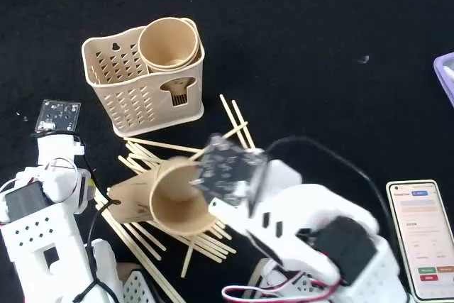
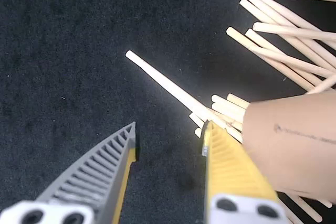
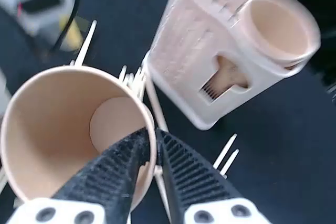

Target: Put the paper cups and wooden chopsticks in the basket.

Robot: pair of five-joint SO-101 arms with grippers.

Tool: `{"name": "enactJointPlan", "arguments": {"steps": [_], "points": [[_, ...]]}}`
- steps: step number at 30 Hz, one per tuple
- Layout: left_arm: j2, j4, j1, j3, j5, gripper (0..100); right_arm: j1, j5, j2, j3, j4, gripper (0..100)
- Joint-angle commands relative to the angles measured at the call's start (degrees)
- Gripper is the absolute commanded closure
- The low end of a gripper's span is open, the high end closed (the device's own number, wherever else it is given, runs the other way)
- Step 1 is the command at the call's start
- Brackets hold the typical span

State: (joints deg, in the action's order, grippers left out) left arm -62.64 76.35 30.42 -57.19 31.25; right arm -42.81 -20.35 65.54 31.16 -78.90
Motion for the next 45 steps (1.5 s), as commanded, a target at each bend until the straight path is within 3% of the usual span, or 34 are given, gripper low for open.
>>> {"name": "enactJointPlan", "arguments": {"steps": [1, 6, 10, 14, 19, 30, 39, 45], "points": [[-0.62, -0.09, 0.13, 0.48, -6.33, 78, 8.09, 3.25, -1.01, -8.48, 2.29, 98.8], [-0.62, -0.35, -4.18, 0.57, -11.34, 78, 13.63, 9.67, -2.68, -11.38, 13.27, 98.8], [-0.62, -4.4, -10.07, -3.03, -18.37, 78, 15.03, 12.22, -12.09, -13.32, 22.51, 98.8], [-0.62, -10.64, -11.3, -8.66, -22.51, 78, 15.21, 12.13, -25.1, -23.34, 24.09, 98.8], [-0.62, -12.57, -10.07, -10.86, -23.56, 78, 16.7, 12.13, -41.71, -39.34, 24.0, 98.8], [-0.62, -12.48, -10.24, -11.12, -28.04, 78, 19.08, 11.69, -67.21, -71.34, 5.63, 98.8], [-0.62, -12.4, -10.24, -11.12, -28.04, 78, 19.69, 11.6, -77.58, -82.86, -5.1, 98.1], [-0.62, -12.75, -10.24, -11.74, -27.96, 78, 19.69, 11.69, -79.87, -84.35, -8.44, 80.2]]}}
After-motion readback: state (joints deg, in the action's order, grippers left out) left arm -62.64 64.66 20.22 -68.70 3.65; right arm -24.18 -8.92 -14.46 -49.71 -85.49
